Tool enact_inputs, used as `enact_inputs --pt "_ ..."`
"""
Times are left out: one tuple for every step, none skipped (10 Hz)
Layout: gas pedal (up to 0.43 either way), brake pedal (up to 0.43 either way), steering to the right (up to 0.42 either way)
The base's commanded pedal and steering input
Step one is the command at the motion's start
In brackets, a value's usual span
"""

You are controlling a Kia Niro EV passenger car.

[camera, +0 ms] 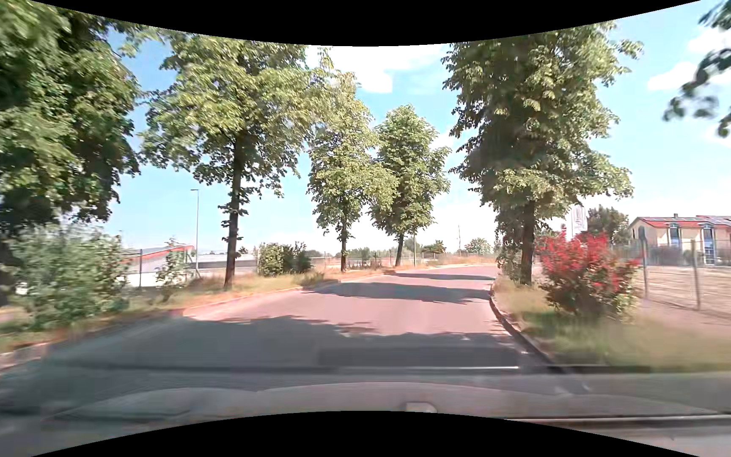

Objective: Follow the waypoints while adhering to traffic rules and regulations

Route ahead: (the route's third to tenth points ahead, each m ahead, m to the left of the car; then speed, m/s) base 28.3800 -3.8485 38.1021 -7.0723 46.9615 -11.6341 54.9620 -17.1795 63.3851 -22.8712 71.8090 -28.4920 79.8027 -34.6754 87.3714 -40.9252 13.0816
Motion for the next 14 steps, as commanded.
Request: enact_inputs --pt "0.197 0.000 0.044" --pt "0.197 0.000 0.044" --pt "0.189 0.000 0.044" --pt "0.189 0.000 0.050" --pt "0.189 0.000 0.058" --pt "0.138 0.000 0.066" --pt "0.110 0.000 0.071" --pt "0.087 0.000 0.073" --pt "0.059 0.000 0.076" --pt "0.059 0.000 0.077" --pt "0.059 0.000 0.077" --pt "0.047 0.000 0.078" --pt "0.047 0.000 0.077" --pt "0.047 0.000 0.078"
